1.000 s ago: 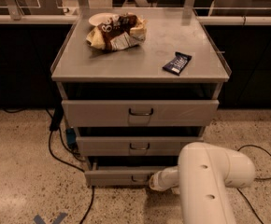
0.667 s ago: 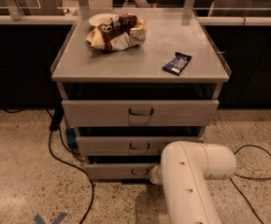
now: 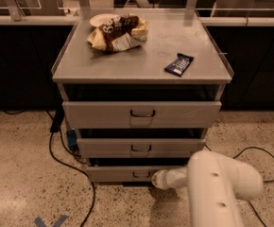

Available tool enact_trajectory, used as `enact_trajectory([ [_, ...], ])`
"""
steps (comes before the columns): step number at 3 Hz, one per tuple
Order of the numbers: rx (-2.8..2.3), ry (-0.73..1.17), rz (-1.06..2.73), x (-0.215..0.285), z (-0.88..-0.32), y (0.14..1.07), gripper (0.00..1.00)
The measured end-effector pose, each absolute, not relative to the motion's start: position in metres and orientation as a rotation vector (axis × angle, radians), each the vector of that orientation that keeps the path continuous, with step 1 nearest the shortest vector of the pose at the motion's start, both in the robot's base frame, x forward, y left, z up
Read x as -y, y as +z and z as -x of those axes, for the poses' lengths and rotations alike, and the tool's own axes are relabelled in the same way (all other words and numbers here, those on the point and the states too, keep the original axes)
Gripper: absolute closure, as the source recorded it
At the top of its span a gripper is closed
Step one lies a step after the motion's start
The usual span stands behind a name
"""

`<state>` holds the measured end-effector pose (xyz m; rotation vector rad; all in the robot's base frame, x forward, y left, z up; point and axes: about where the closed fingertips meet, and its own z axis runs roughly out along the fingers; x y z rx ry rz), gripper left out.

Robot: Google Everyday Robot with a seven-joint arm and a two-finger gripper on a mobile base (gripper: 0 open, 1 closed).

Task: Close bottom drawer

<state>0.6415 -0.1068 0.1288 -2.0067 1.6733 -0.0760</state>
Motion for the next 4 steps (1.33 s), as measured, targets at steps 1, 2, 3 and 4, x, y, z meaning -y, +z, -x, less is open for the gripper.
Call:
enact_trajectory([
  [1, -1.59, -0.072, 1.925, 0.108, -0.637, 0.147, 1.0],
  [2, -1.552, -0.06, 1.888, 0.089, -0.642, 0.16, 1.0],
  [3, -1.552, -0.059, 1.888, 0.088, -0.642, 0.16, 1.0],
  [4, -1.571, -0.084, 1.883, 0.095, -0.638, 0.168, 1.0],
])
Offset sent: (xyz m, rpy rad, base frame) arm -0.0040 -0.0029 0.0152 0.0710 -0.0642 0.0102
